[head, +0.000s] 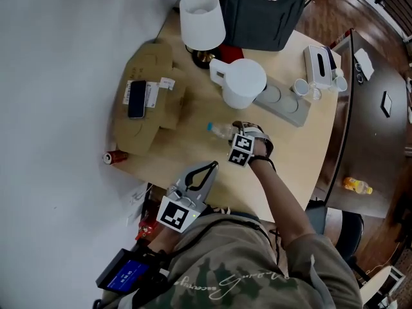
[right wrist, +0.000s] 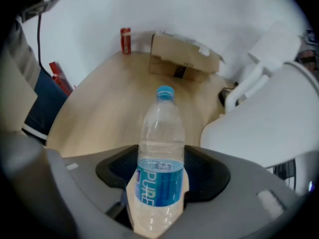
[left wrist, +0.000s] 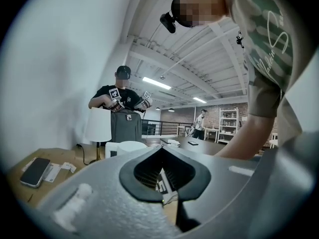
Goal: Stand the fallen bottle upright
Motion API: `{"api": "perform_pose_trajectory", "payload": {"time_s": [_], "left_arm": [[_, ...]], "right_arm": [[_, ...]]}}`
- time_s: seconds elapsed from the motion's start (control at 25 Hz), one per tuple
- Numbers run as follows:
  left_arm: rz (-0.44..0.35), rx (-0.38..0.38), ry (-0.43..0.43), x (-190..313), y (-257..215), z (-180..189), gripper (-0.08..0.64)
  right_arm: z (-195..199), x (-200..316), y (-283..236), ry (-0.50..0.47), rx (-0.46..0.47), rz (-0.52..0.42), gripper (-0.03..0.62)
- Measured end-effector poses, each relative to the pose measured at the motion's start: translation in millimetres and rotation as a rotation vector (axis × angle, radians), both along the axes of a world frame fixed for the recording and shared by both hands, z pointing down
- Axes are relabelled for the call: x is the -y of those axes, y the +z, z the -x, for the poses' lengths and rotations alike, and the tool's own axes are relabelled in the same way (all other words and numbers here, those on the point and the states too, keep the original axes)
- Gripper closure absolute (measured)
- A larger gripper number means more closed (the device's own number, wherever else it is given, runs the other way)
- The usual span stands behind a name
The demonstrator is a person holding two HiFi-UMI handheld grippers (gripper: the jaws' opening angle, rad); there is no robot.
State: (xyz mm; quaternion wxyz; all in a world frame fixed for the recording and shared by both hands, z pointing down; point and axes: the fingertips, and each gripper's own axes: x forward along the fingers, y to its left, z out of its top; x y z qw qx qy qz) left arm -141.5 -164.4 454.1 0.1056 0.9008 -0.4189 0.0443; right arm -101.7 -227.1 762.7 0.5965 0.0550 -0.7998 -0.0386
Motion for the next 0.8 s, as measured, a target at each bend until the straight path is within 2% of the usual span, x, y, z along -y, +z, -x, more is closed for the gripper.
{"api": "perform_pose_trajectory", "payload": {"time_s": [0.04, 0.08, 0.2, 0.24, 0.28, 0.32, 0.4, 0.48, 0.6, 0.8], "left_arm": [[0.001, 0.004, 0.002, 1, -1, 0, 0.558], [0.002, 0.004, 0.001, 1, -3, 0, 0.558], [-0.009, 0.004, 0.002, 0, -11, -3, 0.558], [-0.015, 0.001, 0.009, -1, -13, -6, 0.558], [-0.022, -0.003, 0.019, -2, -15, -9, 0.558], [-0.028, -0.007, 0.031, -5, -17, -12, 0.558], [-0.031, 0.0, 0.056, -11, -17, -18, 0.558], [0.0, 0.014, 0.071, -17, -10, -22, 0.558], [0.055, 0.012, 0.053, -20, -2, -21, 0.558], [0.024, 0.026, 0.056, -20, -9, -31, 0.558]], "right_arm": [[1, 5, -18, 0.052, 0.1, -0.019, 0.304], [4, 9, -41, 0.116, 0.239, -0.031, 0.304], [-4, 23, -114, 0.35, 0.775, -0.056, 0.302], [-15, 26, -132, 0.419, 0.921, -0.086, 0.302], [-27, 27, -143, 0.469, 1.022, -0.128, 0.302], [-37, 26, -149, 0.504, 1.083, -0.172, 0.302], [-50, 20, -142, 0.549, 1.129, -0.224, 0.302], [-54, 13, -121, 0.562, 1.128, -0.22, 0.302], [-49, 4, -104, 0.524, 1.139, -0.209, 0.302], [-54, -16, -103, 0.436, 1.095, -0.23, 0.301]]}}
